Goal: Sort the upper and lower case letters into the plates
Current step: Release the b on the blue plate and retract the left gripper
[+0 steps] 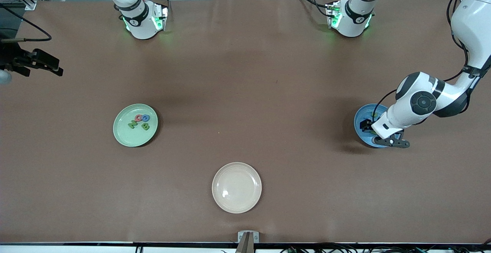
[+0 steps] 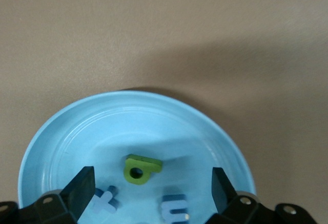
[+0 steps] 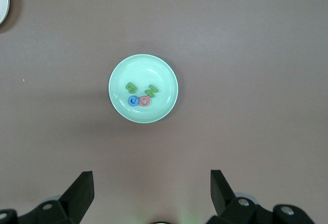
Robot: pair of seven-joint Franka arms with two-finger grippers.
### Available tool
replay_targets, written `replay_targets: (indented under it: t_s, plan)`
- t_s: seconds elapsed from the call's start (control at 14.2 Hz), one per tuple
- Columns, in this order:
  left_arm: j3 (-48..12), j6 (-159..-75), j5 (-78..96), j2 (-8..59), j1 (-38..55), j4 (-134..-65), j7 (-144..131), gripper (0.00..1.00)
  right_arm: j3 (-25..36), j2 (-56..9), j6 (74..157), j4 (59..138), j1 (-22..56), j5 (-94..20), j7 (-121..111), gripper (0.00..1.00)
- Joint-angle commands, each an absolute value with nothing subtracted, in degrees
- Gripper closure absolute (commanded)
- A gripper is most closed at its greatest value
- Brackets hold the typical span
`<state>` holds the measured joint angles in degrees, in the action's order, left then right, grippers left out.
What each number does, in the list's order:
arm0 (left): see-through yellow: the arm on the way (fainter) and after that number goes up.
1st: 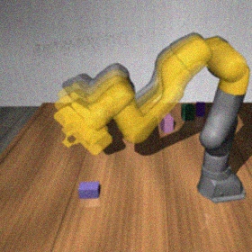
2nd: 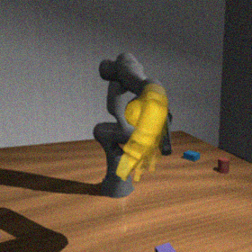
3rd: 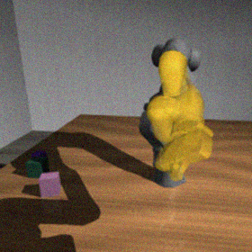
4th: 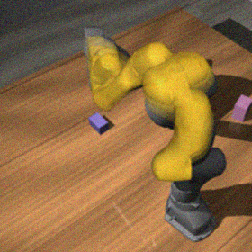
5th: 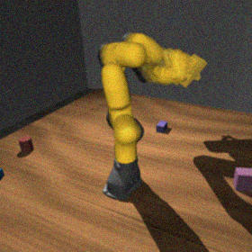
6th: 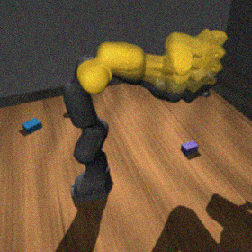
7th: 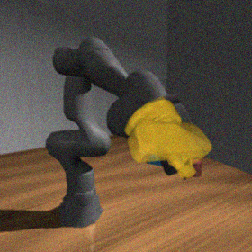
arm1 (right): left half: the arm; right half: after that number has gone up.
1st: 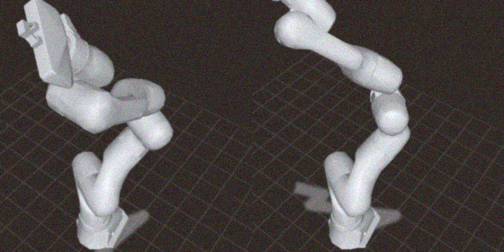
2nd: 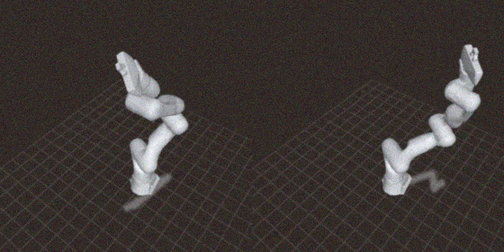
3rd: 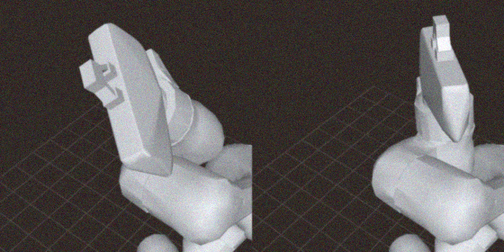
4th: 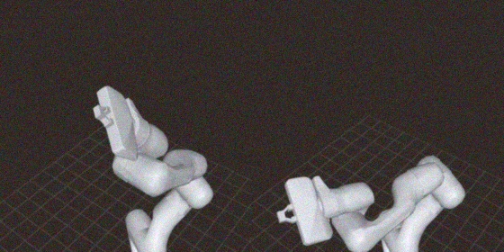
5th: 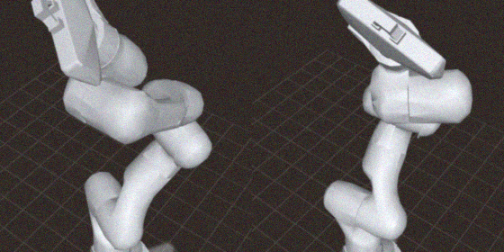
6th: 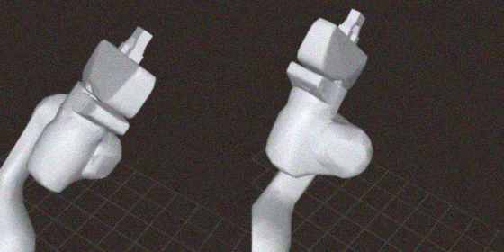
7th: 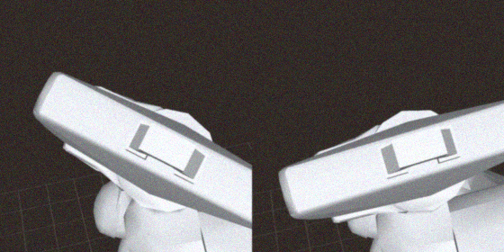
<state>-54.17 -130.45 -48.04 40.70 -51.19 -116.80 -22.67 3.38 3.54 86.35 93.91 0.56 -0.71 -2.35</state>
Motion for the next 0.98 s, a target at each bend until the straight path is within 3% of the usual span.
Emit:
replay_targets:
  t_s: [0.0, 0.35, 0.63, 0.77, 0.91]
  plan:
    - [-55.2, -129.9, -38.5, 33.5, -50.9, -117.6, -21.7, 0.0, 2.7, 8.2, 87.4, 99.1, -0.4, -1.5, -1.4, 0.0]
    - [-54.9, -125.4, -11.6, 17.8, -50.7, -115.7, -7.1, 0.0, 2.9, 9.8, 87.7, 100.4, -0.5, -1.5, -1.4, 0.0]
    - [-54.8, -108.8, -6.4, 9.2, -50.7, -104.3, -3.8, 0.0, 2.9, 9.8, 89.2, 100.4, -0.4, -1.5, -1.5, 0.0]
    - [-54.9, -99.4, -6.0, 8.8, -50.8, -95.1, -3.5, 0.0, 2.8, 9.7, 89.6, 100.4, -0.4, -1.5, -1.5, 0.0]
    - [-54.8, -96.4, -3.7, 8.4, -51.1, -91.2, -2.1, 0.0, 2.8, 9.7, 89.6, 100.4, -0.3, -1.5, -1.5, 0.0]
